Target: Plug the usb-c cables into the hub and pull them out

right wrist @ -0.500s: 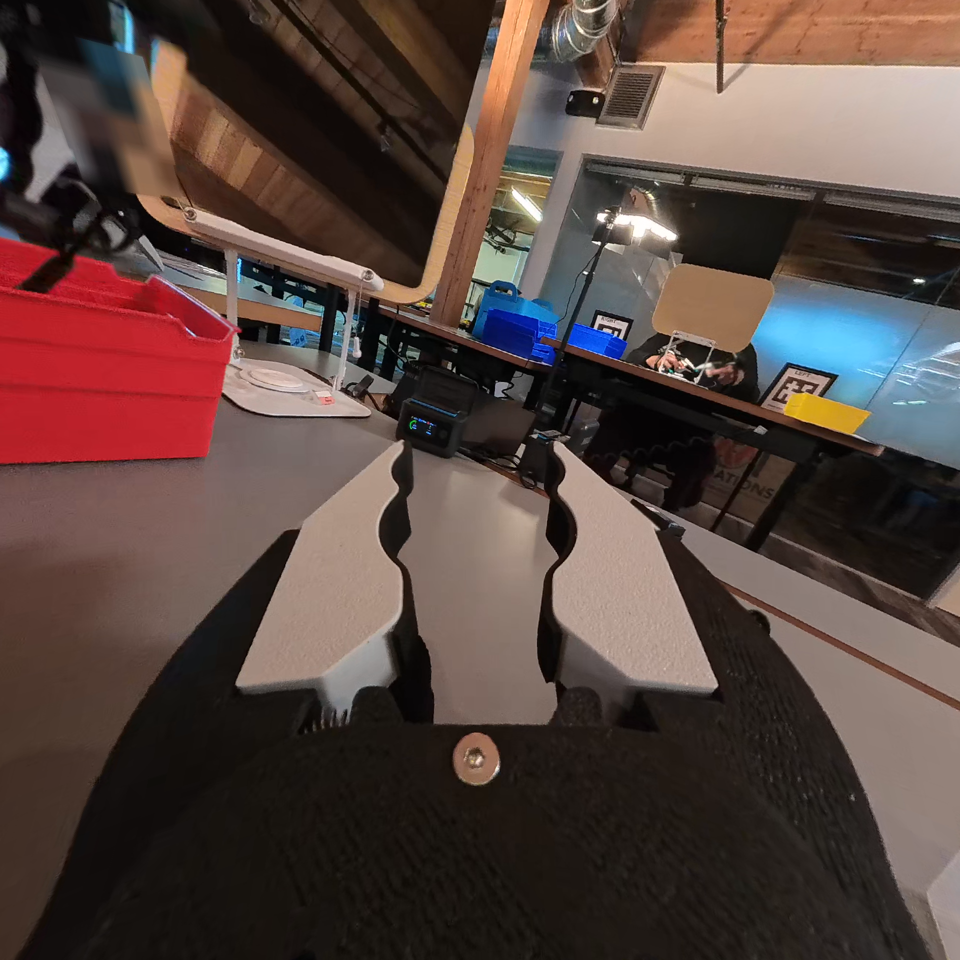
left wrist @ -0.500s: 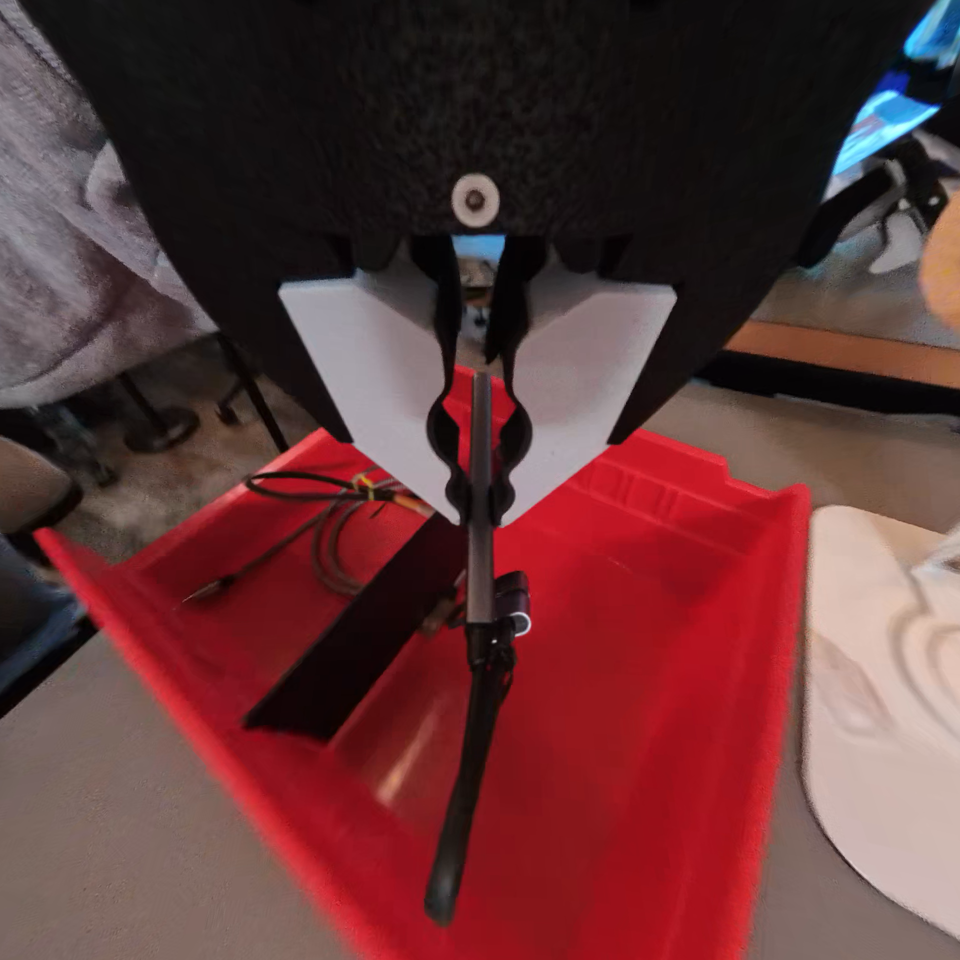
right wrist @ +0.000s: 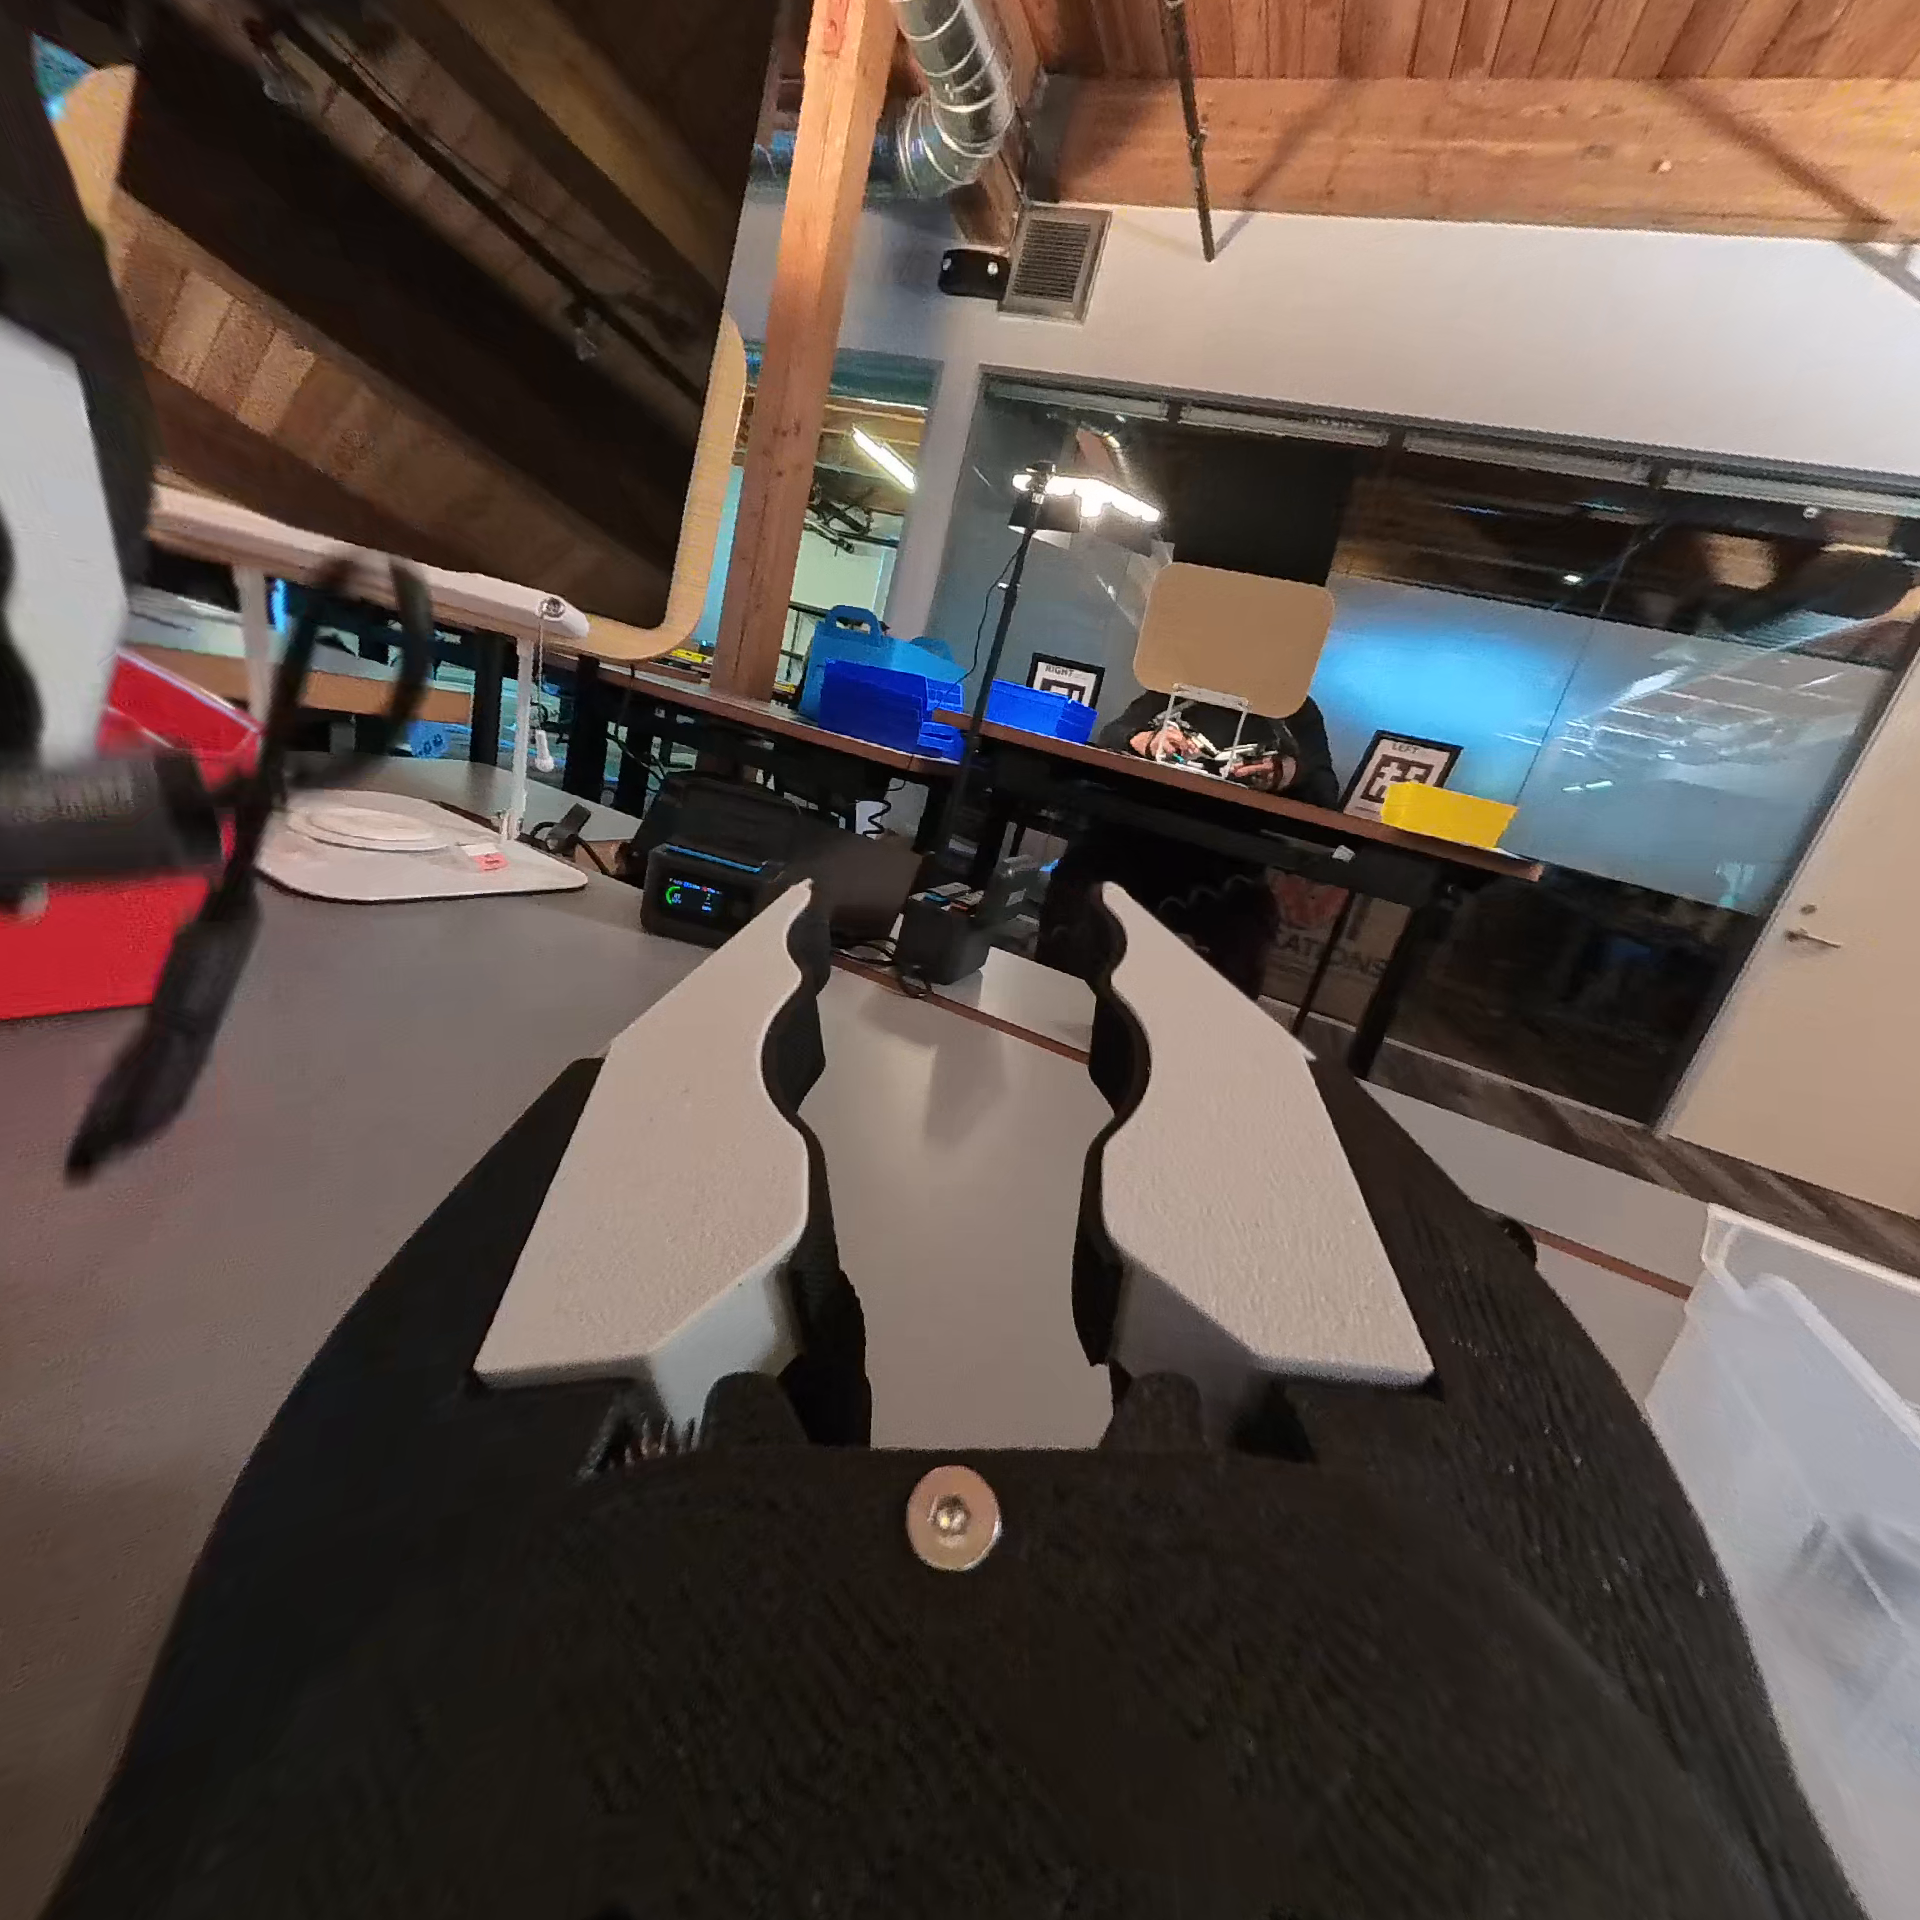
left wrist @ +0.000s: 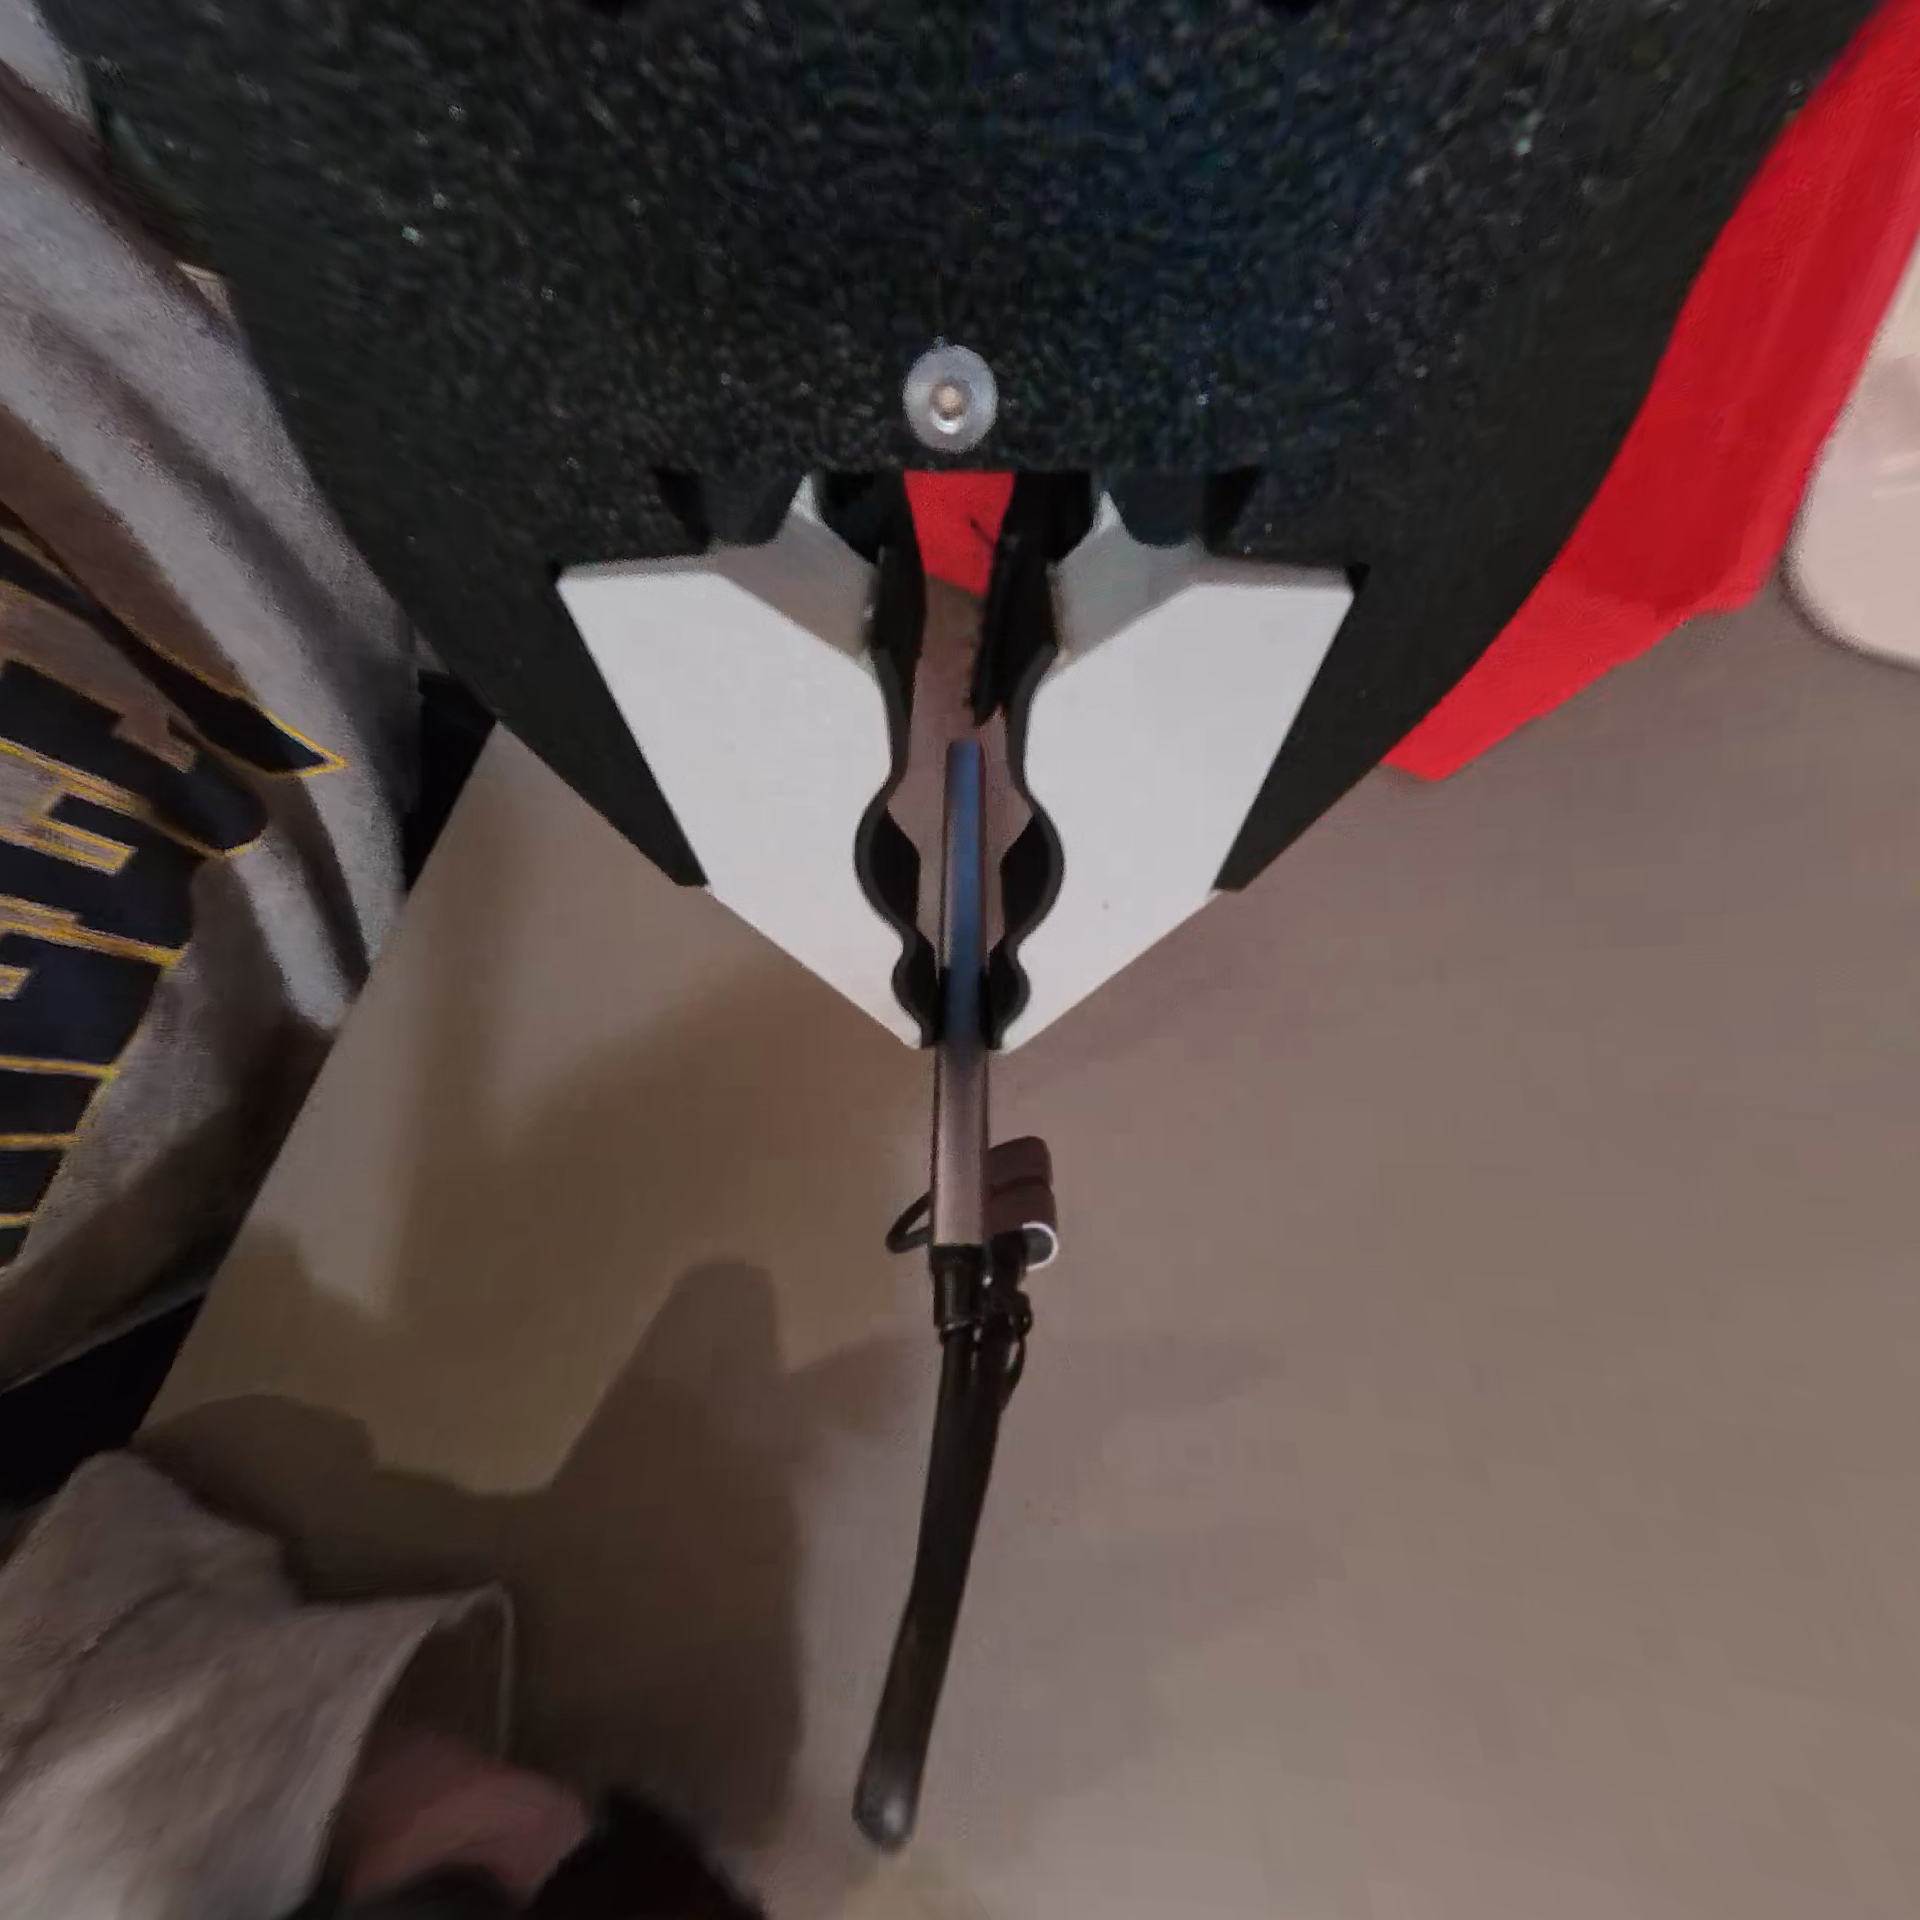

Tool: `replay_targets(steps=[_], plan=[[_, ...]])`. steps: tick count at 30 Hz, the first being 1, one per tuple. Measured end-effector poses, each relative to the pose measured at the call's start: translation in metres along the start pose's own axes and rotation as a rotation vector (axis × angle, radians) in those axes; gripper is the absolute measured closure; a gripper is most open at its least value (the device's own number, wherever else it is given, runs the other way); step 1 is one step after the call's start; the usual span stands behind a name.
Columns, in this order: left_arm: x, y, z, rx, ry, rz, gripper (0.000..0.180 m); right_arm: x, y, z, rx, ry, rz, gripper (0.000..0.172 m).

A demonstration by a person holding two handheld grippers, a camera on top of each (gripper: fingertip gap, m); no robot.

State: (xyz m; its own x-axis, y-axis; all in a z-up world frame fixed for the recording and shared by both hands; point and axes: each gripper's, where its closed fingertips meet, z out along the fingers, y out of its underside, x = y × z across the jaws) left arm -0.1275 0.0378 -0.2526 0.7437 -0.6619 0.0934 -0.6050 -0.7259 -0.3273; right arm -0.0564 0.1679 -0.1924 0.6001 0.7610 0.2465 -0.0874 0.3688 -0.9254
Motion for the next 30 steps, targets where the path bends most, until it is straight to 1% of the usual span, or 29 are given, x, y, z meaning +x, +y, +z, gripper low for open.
replay_targets(steps=[1,3,5,6,7,8,9,12,14,15,17,19,20,22,24,25,27,29,30], plan=[[-0.003,0.005,0.015,-0.026,0.014,-0.015,0.174,0.000,0.002,-0.001,-0.002,-0.003,-0.001,0.125],[-0.017,0.011,0.038,-0.045,-0.020,-0.024,0.174,0.001,0.004,-0.004,-0.005,-0.017,-0.013,0.124],[-0.029,0.015,0.048,-0.048,-0.047,-0.026,0.174,0.000,0.005,-0.005,0.000,-0.031,-0.021,0.124],[-0.030,0.016,0.049,-0.044,-0.043,-0.031,0.168,-0.001,0.005,-0.006,0.000,-0.040,-0.023,0.124],[-0.033,0.014,0.046,-0.029,-0.058,-0.046,0.143,0.000,0.005,-0.007,0.001,-0.044,-0.025,0.124],[-0.035,0.012,0.041,-0.006,-0.070,-0.054,0.121,0.000,0.004,-0.008,0.003,-0.046,-0.027,0.124],[-0.036,0.008,0.032,0.030,-0.095,-0.046,0.115,0.001,0.003,-0.007,0.008,-0.046,-0.026,0.127],[-0.043,0.003,-0.019,0.160,-0.249,0.016,0.120,0.005,0.001,-0.006,0.017,-0.046,-0.008,0.129],[-0.048,0.015,-0.062,0.210,-0.373,0.000,0.120,0.006,0.000,-0.006,0.019,-0.039,0.002,0.128],[-0.052,0.028,-0.081,0.213,-0.433,-0.034,0.118,0.007,0.000,-0.005,0.020,-0.033,0.005,0.127],[-0.060,0.066,-0.112,0.194,-0.541,-0.163,0.118,0.007,0.000,-0.005,0.020,-0.030,0.006,0.127],[-0.063,0.117,-0.124,0.144,-0.587,-0.343,0.121,0.006,0.000,-0.004,0.018,-0.033,0.006,0.127],[-0.061,0.143,-0.121,0.109,-0.572,-0.425,0.123,0.005,0.000,-0.003,0.018,-0.036,0.005,0.127],[-0.053,0.187,-0.100,0.063,-0.490,-0.554,0.130,0.002,0.001,-0.002,0.012,-0.044,0.001,0.127],[-0.048,0.226,-0.074,-0.014,-0.448,-0.635,0.130,0.000,0.002,-0.002,0.007,-0.050,-0.005,0.127],[-0.049,0.243,-0.063,-0.047,-0.450,-0.659,0.131,-0.001,0.002,-0.002,0.006,-0.053,-0.005,0.127],[-0.051,0.261,-0.046,-0.037,-0.442,-0.697,0.135,-0.002,0.003,-0.001,0.004,-0.059,-0.003,0.127],[-0.051,0.263,-0.034,0.026,-0.402,-0.740,0.137,-0.002,0.003,-0.001,0.001,-0.060,-0.002,0.127],[-0.052,0.265,-0.030,0.036,-0.403,-0.751,0.137,-0.002,0.004,-0.002,0.000,-0.060,0.000,0.127]])
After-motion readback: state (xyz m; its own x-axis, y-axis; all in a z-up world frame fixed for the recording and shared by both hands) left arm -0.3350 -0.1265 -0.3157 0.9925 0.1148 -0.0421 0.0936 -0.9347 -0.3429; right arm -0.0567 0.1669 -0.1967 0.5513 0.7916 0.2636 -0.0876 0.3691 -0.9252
